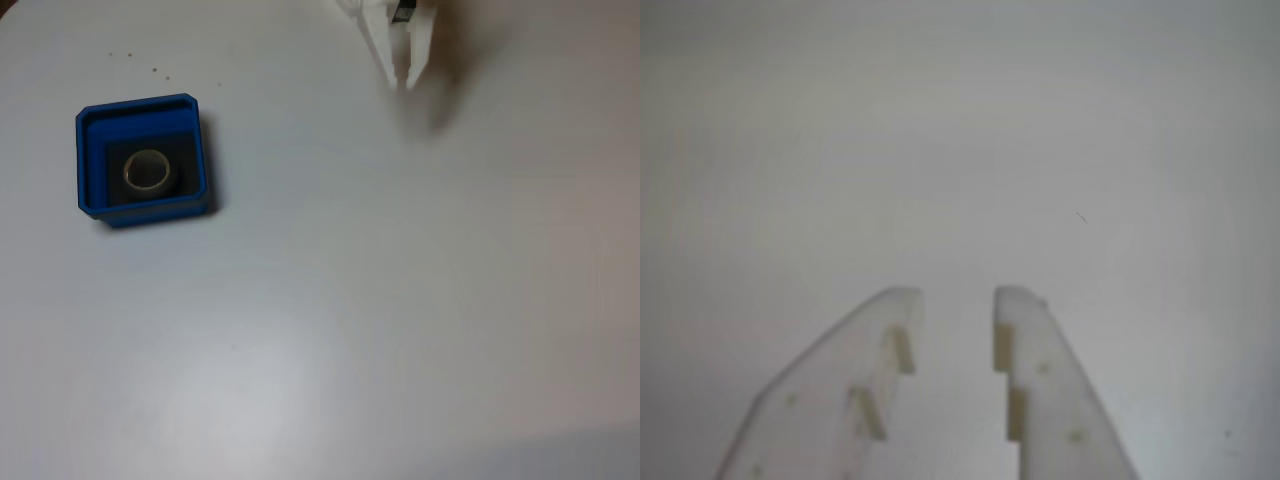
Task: Pick the black tape roll and drop it in the blue box
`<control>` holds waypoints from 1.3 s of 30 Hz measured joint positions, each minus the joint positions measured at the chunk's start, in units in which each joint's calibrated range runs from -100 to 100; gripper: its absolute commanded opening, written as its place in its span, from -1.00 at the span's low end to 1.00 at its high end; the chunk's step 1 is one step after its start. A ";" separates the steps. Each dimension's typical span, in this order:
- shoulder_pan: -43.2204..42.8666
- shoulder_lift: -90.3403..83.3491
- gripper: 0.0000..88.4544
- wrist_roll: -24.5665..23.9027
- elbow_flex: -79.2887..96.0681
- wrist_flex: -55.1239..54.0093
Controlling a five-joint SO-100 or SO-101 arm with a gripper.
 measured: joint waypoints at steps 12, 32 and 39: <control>0.00 0.00 -0.99 7.10 0.00 -0.33; 0.00 0.00 -0.99 2.09 0.00 -0.41; -0.30 0.00 -0.99 1.50 0.00 -0.41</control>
